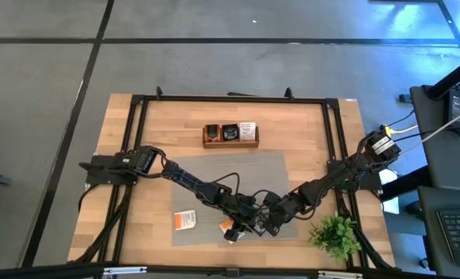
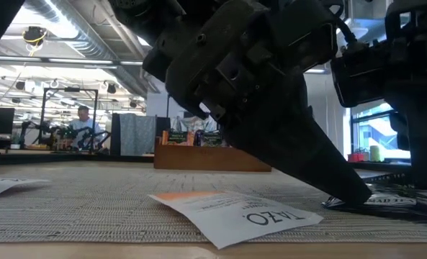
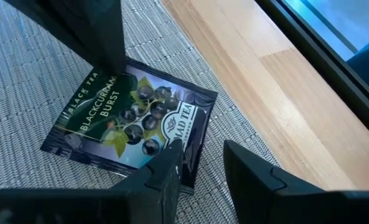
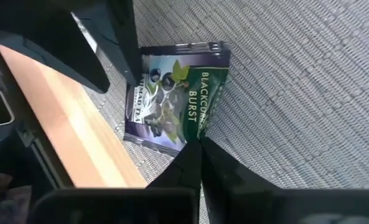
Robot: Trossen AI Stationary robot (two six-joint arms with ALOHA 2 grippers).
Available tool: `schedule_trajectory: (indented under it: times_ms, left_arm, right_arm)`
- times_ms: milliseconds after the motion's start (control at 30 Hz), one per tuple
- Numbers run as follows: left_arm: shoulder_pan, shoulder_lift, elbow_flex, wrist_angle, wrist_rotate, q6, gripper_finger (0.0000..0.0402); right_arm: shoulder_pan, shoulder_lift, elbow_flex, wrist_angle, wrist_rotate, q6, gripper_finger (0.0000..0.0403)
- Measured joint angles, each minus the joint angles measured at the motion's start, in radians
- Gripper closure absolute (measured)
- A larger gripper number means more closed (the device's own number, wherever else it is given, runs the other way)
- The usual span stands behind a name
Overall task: Pick & Place Tea
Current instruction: Put the purple tea bag into the middle section of the wooden organizer
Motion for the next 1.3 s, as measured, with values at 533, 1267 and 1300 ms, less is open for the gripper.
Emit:
schedule_trajectory:
  times_ms: [533, 1267, 1300]
  left_arm:
    - [0.062, -0.337, -0.004, -0.435, 0.028, 0.107, 0.0286]
    - [0.114, -0.87, -0.405, -0.405, -0.19, -0.014, 0.0286]
    - [0.113, -0.871, -0.404, -0.392, -0.19, -0.005, 0.0286]
  right_arm:
    - [-0.018, -0.103, 0.087, -0.258, 0.101, -0.127, 0.0401]
    - [-0.257, -0.059, 0.363, -0.322, 0.296, -0.94, 0.0402]
    - [-0.259, -0.042, 0.38, -0.325, 0.295, -0.965, 0.0402]
